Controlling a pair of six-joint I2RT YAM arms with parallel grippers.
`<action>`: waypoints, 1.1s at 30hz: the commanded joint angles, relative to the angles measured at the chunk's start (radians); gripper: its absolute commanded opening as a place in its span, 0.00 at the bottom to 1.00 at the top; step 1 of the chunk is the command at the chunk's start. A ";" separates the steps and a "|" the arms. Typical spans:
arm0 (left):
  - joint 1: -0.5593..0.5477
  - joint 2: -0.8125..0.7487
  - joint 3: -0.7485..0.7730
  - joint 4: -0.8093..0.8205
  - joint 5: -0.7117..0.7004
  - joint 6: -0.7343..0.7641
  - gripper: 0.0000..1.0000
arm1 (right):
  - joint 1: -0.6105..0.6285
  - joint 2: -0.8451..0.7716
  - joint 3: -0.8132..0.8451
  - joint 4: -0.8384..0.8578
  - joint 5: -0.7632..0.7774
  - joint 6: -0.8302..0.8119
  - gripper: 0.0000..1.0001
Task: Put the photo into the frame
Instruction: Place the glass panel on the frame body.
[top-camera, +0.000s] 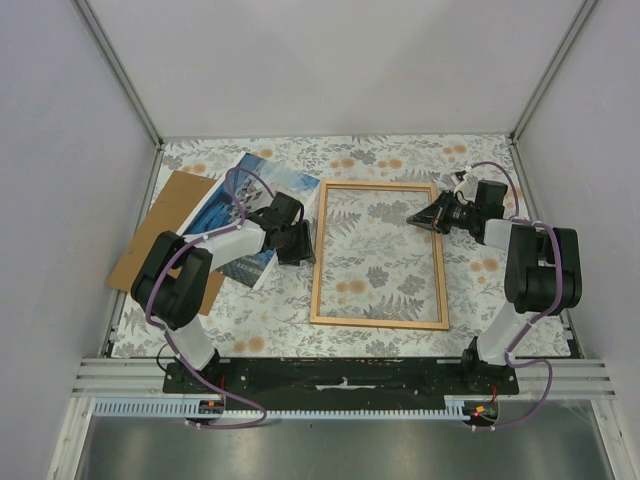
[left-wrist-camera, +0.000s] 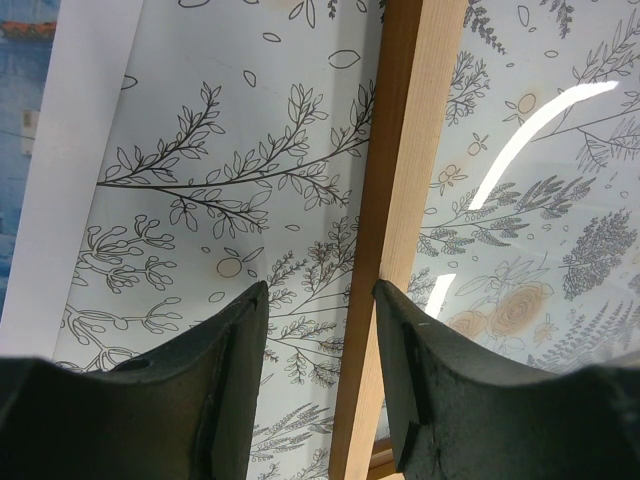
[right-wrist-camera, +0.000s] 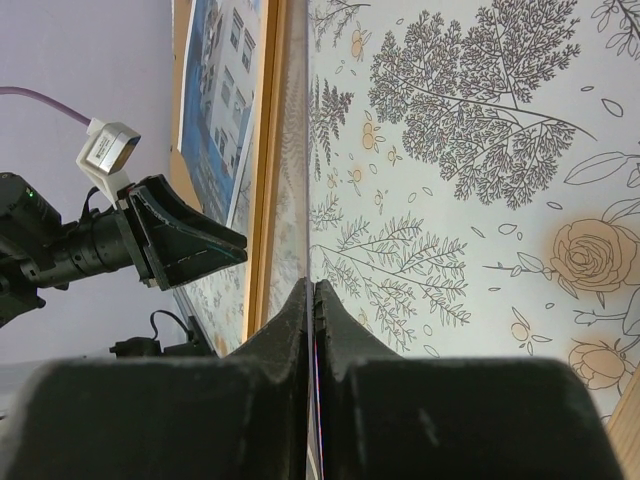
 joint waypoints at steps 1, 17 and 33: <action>-0.007 -0.013 0.003 -0.002 -0.027 -0.011 0.54 | 0.012 -0.030 0.001 0.047 -0.026 0.008 0.06; -0.007 -0.014 0.006 -0.002 -0.030 -0.008 0.54 | 0.010 -0.040 0.050 -0.052 0.032 -0.046 0.41; -0.007 -0.016 0.003 -0.002 -0.028 -0.008 0.54 | 0.007 -0.041 0.098 -0.170 0.107 -0.104 0.47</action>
